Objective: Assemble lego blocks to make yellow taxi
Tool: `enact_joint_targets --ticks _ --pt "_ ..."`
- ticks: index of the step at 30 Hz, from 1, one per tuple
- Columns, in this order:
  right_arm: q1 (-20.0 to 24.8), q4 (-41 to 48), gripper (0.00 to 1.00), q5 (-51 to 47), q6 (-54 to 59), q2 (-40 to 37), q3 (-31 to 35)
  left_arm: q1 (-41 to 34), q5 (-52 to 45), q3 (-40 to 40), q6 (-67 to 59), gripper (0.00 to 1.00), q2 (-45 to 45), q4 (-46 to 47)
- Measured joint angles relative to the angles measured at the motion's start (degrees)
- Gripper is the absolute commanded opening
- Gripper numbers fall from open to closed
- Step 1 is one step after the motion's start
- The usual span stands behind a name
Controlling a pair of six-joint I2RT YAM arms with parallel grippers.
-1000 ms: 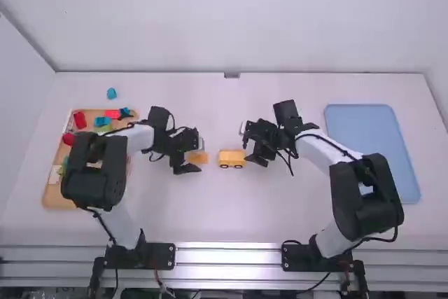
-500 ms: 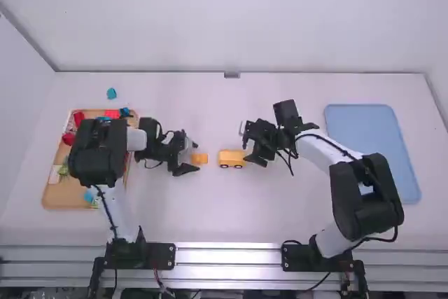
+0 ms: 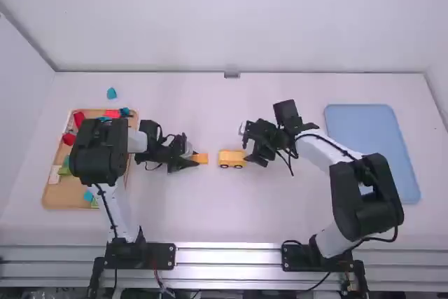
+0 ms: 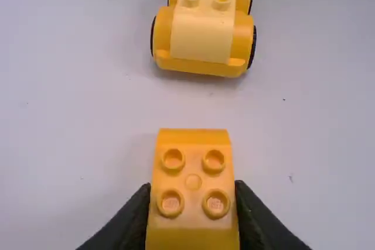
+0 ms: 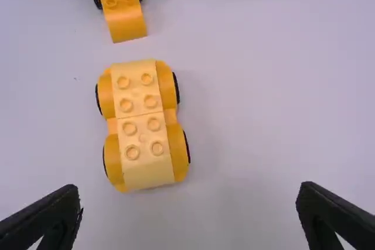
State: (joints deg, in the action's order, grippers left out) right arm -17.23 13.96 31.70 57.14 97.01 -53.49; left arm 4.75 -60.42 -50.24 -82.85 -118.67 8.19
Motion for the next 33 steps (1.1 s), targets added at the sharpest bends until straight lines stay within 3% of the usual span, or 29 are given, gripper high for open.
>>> enact_joint_targets --ticks 3,4,9,13,20,24,33 --pt "0.0 1.0 0.98 -1.1 -0.2 0.0 0.0 0.0 0.0 0.0 -0.2 0.02 0.0 0.2" --pt "0.0 1.0 0.98 -1.2 -0.2 0.0 0.0 0.0 0.0 0.0 0.0 0.02 0.0 0.3" --pt "0.5 -0.1 0.98 1.9 0.6 0.0 0.3 0.0 0.9 0.0 1.3 0.02 2.6 4.0" --pt "3.0 -9.4 0.98 10.0 3.0 0.0 4.4 -0.9 1.1 0.0 1.2 0.04 7.7 5.5" --pt "5.4 -41.9 0.98 22.4 -0.3 8.6 16.3 -6.0 1.1 0.0 3.8 0.1 13.6 2.4" --pt "5.4 -54.6 0.98 27.7 -6.4 17.9 16.7 -10.0 3.6 0.0 8.4 0.09 13.6 -1.6" --pt "5.1 -55.4 0.98 37.9 -10.1 31.3 8.9 -15.1 5.2 0.0 15.2 0.09 13.6 -6.6"
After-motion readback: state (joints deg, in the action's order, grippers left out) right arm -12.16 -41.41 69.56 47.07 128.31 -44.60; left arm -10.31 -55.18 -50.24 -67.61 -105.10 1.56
